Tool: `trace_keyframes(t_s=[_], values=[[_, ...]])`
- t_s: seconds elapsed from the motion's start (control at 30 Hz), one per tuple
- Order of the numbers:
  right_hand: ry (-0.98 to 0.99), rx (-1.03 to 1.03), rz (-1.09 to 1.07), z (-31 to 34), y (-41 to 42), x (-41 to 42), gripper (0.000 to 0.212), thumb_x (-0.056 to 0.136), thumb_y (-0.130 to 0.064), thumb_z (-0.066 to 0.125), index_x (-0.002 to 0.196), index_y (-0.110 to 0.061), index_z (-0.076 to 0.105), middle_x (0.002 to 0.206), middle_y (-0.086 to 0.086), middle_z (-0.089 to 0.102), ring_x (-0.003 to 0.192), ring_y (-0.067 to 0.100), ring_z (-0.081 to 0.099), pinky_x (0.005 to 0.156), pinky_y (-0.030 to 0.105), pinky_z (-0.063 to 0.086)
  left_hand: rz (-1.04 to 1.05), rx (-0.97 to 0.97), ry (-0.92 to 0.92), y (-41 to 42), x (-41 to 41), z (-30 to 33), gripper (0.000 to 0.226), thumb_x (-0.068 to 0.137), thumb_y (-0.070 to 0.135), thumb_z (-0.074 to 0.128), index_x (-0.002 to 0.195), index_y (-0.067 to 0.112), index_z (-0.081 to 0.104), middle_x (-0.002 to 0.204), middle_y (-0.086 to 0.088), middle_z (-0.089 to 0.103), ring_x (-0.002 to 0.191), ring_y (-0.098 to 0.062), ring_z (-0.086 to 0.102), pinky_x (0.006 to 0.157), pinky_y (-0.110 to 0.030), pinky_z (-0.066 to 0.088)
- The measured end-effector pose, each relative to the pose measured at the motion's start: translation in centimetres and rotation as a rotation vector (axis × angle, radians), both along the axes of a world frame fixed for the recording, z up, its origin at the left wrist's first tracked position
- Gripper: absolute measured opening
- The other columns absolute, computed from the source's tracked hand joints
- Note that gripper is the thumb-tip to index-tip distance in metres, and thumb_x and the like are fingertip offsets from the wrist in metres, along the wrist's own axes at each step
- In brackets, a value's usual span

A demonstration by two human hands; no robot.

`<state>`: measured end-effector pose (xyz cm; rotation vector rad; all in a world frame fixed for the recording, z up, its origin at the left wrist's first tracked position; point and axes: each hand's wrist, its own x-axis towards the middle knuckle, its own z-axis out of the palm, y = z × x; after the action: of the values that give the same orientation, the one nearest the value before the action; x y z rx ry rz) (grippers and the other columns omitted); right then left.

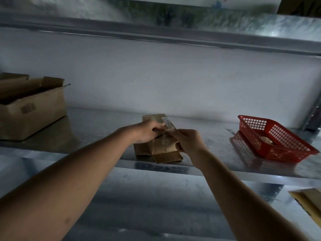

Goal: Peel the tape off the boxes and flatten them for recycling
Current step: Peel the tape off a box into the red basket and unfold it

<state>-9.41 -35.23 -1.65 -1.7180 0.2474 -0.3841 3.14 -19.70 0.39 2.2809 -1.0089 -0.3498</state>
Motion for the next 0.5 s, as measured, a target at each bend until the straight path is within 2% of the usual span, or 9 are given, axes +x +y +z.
trace_keyframes(t_s=[0.1, 0.2, 0.27, 0.33, 0.4, 0.5], values=[[-0.024, -0.214, 0.005, 0.35, 0.39, -0.17, 0.016, 0.092, -0.036, 0.075, 0.082, -0.026, 0.08, 0.051, -0.007, 0.061, 0.046, 0.01, 0.048, 0.045, 0.022, 0.039, 0.02, -0.015, -0.001, 0.06, -0.14, 0.04, 0.037, 0.107, 0.028, 0.056, 0.143, 0.033, 0.059, 0.165, 0.017, 0.03, 0.155, -0.018, 0.023, 0.128, -0.045, 0.018], [-0.083, -0.399, -0.005, 0.4, 0.56, -0.35, 0.016, 0.088, -0.051, 0.075, 0.081, -0.037, 0.08, 0.05, -0.015, 0.062, 0.046, 0.005, 0.048, 0.046, 0.019, 0.035, 0.01, -0.021, -0.019, 0.04, -0.33, 0.16, 0.036, 0.106, 0.023, 0.057, 0.141, 0.029, 0.062, 0.164, 0.011, 0.035, 0.154, -0.02, 0.028, 0.128, -0.041, 0.018], [-0.143, -0.574, -0.028, 0.47, 0.69, -0.42, 0.019, 0.084, -0.055, 0.077, 0.089, -0.037, 0.082, 0.057, -0.018, 0.066, 0.056, -0.001, 0.059, 0.045, 0.012, 0.036, 0.011, -0.012, -0.02, 0.02, -0.59, 0.14, 0.041, 0.106, 0.017, 0.057, 0.147, 0.024, 0.057, 0.165, 0.005, 0.034, 0.154, -0.021, 0.027, 0.125, -0.032, 0.013], [-0.187, -0.796, -0.082, 0.4, 0.9, -0.3, 0.02, 0.086, -0.052, 0.075, 0.088, -0.033, 0.081, 0.065, -0.015, 0.064, 0.065, 0.001, 0.062, 0.046, 0.014, 0.039, 0.031, -0.022, -0.009, 0.14, -0.8, 0.11, 0.046, 0.106, 0.016, 0.056, 0.152, 0.022, 0.051, 0.165, 0.003, 0.035, 0.153, -0.02, 0.028, 0.122, -0.026, 0.02], [-0.207, -0.92, -0.123, 0.13, 1.05, -0.01, 0.024, 0.097, -0.042, 0.066, 0.088, -0.025, 0.08, 0.081, -0.008, 0.062, 0.068, 0.007, 0.062, 0.05, 0.016, 0.039, 0.032, -0.036, -0.021, 0.28, -0.93, 0.11, 0.043, 0.107, 0.023, 0.055, 0.15, 0.024, 0.053, 0.163, 0.006, 0.038, 0.151, -0.017, 0.032, 0.116, -0.019, 0.028], [-0.252, -0.884, -0.125, -0.27, 0.84, 0.44, 0.027, 0.102, -0.033, 0.061, 0.091, -0.019, 0.081, 0.094, 0.001, 0.061, 0.08, 0.013, 0.059, 0.061, 0.023, 0.046, 0.021, -0.024, -0.061, 0.31, -0.81, 0.0, 0.04, 0.108, 0.027, 0.053, 0.148, 0.026, 0.055, 0.164, 0.01, 0.034, 0.153, -0.015, 0.027, 0.124, -0.032, 0.023]])
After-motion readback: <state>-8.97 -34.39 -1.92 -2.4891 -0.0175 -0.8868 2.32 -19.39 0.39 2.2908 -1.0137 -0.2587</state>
